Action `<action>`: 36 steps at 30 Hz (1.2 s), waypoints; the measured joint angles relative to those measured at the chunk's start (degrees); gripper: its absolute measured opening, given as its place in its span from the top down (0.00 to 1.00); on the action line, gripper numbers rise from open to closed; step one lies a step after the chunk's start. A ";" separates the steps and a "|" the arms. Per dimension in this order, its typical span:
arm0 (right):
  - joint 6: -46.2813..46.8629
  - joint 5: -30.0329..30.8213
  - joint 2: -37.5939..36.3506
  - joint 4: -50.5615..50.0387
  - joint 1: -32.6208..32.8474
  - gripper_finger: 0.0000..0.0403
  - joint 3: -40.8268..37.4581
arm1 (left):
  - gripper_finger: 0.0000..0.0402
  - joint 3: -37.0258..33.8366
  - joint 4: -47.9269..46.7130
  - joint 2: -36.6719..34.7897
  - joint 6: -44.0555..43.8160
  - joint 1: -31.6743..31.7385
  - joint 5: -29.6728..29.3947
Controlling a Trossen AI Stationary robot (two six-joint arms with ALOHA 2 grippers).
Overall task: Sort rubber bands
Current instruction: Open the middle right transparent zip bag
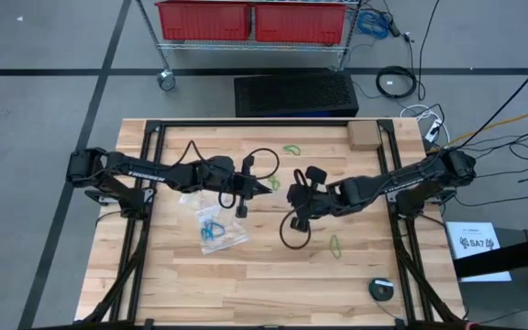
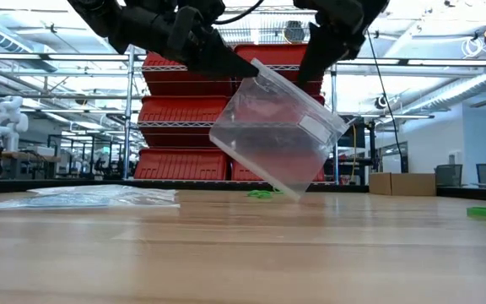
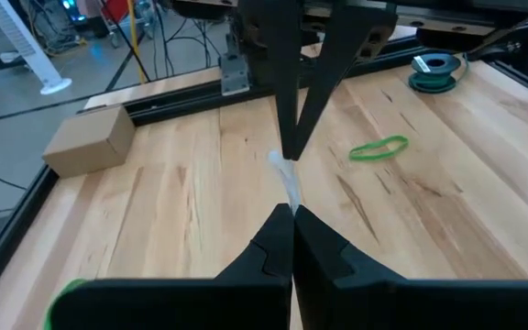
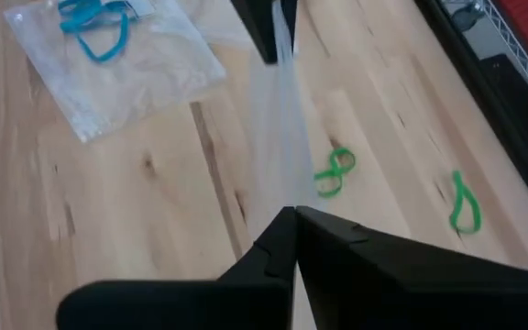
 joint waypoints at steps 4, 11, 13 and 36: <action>-1.64 -0.04 0.00 1.18 -0.66 1.00 0.02 | 1.00 0.00 -0.02 0.00 0.02 0.00 0.00; -2.43 -0.02 -0.04 1.13 0.16 1.00 0.02 | 1.00 0.00 -0.39 0.00 0.02 0.00 0.00; -2.34 -0.02 -0.22 1.13 0.75 1.00 0.02 | 1.00 0.00 -0.48 0.00 0.02 0.00 0.00; -5.28 -2.31 1.26 2.31 -1.45 1.00 0.02 | 1.00 0.00 -1.01 0.02 0.07 0.00 0.02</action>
